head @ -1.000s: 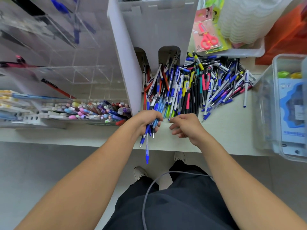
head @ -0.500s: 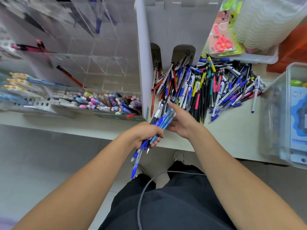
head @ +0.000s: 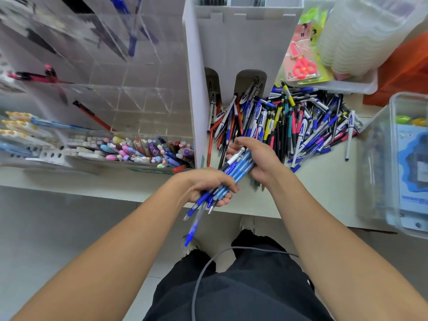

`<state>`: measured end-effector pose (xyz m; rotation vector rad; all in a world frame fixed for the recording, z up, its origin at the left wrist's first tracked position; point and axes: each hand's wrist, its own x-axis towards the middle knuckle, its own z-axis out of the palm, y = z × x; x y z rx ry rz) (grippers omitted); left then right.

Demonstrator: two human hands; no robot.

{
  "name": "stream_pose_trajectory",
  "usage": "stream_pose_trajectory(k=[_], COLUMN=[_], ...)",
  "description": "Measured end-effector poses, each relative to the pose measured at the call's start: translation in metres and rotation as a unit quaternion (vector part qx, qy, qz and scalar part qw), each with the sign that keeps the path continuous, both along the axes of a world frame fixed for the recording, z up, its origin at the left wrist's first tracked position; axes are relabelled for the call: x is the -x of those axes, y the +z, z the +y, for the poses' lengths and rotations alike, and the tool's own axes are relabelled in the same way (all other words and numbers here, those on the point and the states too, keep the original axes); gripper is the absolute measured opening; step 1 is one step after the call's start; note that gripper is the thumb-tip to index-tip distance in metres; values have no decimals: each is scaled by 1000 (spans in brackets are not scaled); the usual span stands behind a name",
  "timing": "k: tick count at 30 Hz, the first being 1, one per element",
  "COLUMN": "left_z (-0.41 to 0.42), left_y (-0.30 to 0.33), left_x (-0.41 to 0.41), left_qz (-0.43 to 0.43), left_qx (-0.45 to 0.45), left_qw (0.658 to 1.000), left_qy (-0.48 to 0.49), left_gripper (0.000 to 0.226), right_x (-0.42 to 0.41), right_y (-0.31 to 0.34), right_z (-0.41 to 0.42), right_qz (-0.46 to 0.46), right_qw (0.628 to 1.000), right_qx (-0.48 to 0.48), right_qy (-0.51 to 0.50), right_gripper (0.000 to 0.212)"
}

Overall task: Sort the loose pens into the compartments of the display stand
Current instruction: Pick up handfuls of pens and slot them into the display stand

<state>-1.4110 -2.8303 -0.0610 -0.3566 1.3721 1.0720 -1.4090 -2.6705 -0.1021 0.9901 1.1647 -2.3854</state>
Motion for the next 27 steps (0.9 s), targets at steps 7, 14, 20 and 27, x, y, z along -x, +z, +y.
stream_pose_trajectory(k=[7, 14, 20, 27], left_z=[38, 59, 63, 61], left_y=[4, 10, 9, 12], left_x=[18, 38, 46, 40], left_qz=[7, -11, 3, 84], left_qx=[-13, -51, -83, -72], left_qw=[1000, 996, 992, 958], left_qy=[17, 75, 92, 266], left_gripper=[9, 4, 7, 4], right_x=[20, 35, 44, 5], right_y=[7, 13, 19, 32], right_z=[26, 39, 40, 34], right_qz=[30, 16, 44, 22], right_qw=[997, 997, 988, 986], right_qx=[-76, -58, -108, -162], right_qy=[0, 54, 106, -38], right_gripper=[17, 19, 21, 53])
